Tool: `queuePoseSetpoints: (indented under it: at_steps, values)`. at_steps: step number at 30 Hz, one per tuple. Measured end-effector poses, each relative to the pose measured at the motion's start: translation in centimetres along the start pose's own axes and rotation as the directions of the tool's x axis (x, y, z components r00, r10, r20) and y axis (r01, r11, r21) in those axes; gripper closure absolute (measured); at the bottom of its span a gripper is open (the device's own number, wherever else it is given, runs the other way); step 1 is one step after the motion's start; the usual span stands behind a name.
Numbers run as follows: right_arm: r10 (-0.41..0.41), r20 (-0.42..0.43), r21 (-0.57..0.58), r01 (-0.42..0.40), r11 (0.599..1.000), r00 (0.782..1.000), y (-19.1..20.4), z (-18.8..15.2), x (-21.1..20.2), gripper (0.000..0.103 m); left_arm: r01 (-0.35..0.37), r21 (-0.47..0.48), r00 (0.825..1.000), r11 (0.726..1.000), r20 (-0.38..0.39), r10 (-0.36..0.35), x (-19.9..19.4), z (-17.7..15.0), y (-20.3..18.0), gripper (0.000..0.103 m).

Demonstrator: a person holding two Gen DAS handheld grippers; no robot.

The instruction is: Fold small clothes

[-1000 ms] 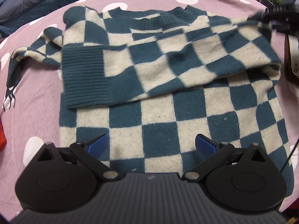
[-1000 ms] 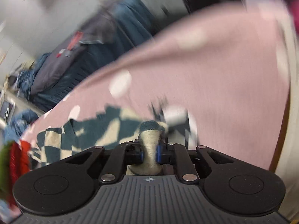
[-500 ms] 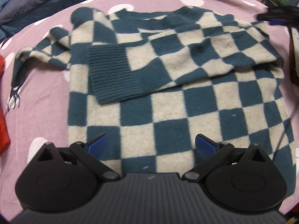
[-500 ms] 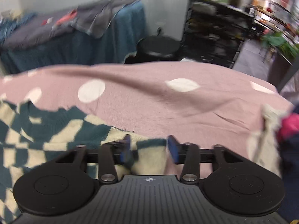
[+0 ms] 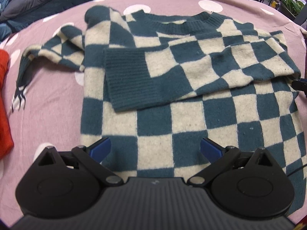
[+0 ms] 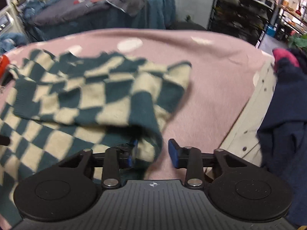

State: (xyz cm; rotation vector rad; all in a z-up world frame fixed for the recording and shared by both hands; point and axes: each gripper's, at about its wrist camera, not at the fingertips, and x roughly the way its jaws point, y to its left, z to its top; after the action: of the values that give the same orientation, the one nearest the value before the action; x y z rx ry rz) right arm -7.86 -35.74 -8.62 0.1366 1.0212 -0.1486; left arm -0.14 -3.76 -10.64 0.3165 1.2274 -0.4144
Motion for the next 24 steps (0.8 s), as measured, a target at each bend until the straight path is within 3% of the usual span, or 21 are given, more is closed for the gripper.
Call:
queuePoseSetpoints:
  at_steps: [2, 3, 7, 12, 13, 15, 18, 21, 24]
  values:
    - [0.006, 0.006, 0.033, -0.007, 0.999, 1.000, -0.4, 0.3, 0.5, 0.059, -0.007, 0.003, 1.000, 1.000, 0.008, 0.007, -0.1, 0.4, 0.0, 0.002]
    - [0.018, 0.006, 0.038, -0.018, 0.999, 1.000, -0.4, 0.5, 0.6, 0.078, -0.007, -0.002, 1.000, 1.000, 0.008, 0.007, -0.2, 0.6, 0.1, 0.002]
    - [-0.005, -0.021, 0.001, 0.005, 1.000, 1.000, -0.2, -0.2, -0.3, 0.082, -0.003, -0.031, 1.000, 1.000, 0.010, 0.004, -0.3, 0.8, 0.7, 0.002]
    - [0.002, -0.104, 0.057, 0.004, 0.998, 0.995, -1.6, -2.3, 0.3, 0.079, -0.022, -0.030, 1.000, 0.999, -0.015, 0.022, 0.3, 0.3, 1.1, 0.002]
    - [0.000, -0.090, 0.077, 0.007, 0.997, 0.996, -1.8, -2.2, 0.1, 0.059, -0.023, -0.030, 1.000, 0.999, -0.019, 0.023, 0.3, 0.2, 1.3, 0.002]
    - [-0.059, -0.091, 0.091, 0.067, 0.994, 0.994, -1.7, -1.5, -0.8, 0.050, -0.027, -0.034, 1.000, 0.999, -0.017, 0.027, 0.2, 0.0, 1.4, 0.002]
    - [-0.084, 0.015, 0.108, 0.082, 0.991, 0.996, -1.1, -0.4, -3.4, 0.051, -0.028, -0.051, 1.000, 0.998, -0.014, 0.027, 0.1, -0.2, 1.6, 0.002]
    - [-0.017, 0.100, 0.074, 0.010, 0.997, 0.995, 0.3, 1.0, -4.3, 0.055, -0.023, -0.063, 1.000, 0.998, -0.020, 0.022, 0.3, -0.3, 1.6, 0.002]
    - [0.042, 0.116, 0.022, -0.045, 0.999, 0.992, 2.4, 2.3, -2.8, 0.055, -0.022, -0.051, 1.000, 0.998, -0.018, 0.021, 0.1, -0.4, 1.1, 0.002]
